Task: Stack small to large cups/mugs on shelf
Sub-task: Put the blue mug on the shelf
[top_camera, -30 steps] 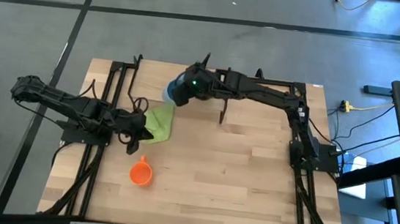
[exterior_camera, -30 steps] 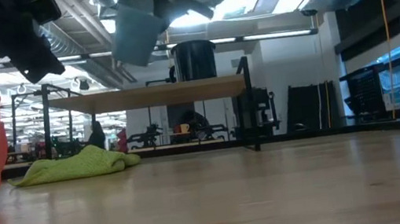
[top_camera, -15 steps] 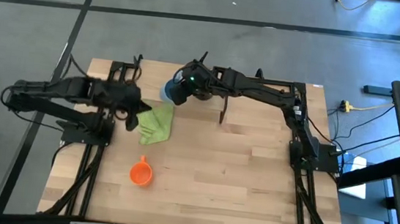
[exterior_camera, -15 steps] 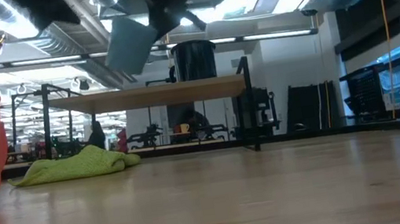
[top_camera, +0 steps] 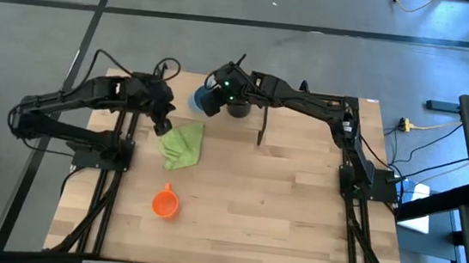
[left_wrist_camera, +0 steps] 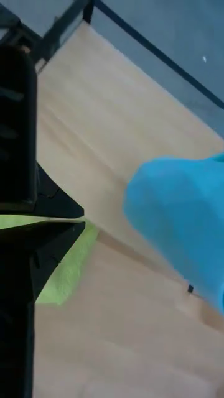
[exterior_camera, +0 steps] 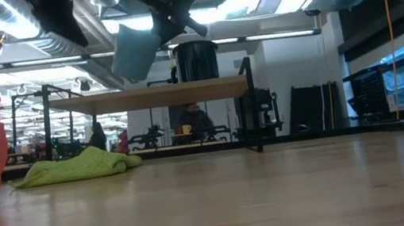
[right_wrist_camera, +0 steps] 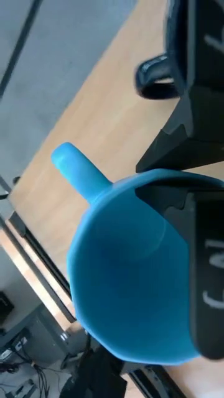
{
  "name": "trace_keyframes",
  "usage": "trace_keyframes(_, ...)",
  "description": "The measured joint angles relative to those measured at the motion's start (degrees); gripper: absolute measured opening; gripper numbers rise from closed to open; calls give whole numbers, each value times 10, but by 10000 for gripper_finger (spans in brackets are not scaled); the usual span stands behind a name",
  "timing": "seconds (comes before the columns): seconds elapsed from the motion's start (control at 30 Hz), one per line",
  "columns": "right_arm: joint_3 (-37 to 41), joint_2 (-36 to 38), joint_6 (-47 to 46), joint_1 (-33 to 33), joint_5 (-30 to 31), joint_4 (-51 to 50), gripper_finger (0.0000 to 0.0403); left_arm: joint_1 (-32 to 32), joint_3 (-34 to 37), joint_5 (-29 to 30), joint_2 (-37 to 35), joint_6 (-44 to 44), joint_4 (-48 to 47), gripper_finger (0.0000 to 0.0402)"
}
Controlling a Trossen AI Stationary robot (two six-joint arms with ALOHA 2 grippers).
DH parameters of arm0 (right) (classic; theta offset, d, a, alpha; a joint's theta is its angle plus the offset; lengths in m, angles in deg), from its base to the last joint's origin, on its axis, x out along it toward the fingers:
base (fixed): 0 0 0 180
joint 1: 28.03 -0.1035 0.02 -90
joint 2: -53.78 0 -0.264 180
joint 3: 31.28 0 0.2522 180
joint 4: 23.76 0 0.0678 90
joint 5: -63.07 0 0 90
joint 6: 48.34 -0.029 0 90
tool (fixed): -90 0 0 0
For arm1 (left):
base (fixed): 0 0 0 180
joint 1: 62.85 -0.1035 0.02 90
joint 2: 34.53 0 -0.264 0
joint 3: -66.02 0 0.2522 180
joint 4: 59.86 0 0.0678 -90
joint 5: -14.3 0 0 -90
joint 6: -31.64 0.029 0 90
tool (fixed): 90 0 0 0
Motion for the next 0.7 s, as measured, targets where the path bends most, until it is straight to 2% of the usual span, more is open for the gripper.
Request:
trace_keyframes(0.23,-20,1,11,-3,-30,13,36,-36,0,-14,-13,14,0,14)
trace_keyframes(0.37,-41,1,57,-11,-24,-1,36,-51,0,-38,-14,24,-10,14)
trace_keyframes(0.7,-43,1,95,4,0,-18,36,-79,0,-39,-14,47,-9,14)
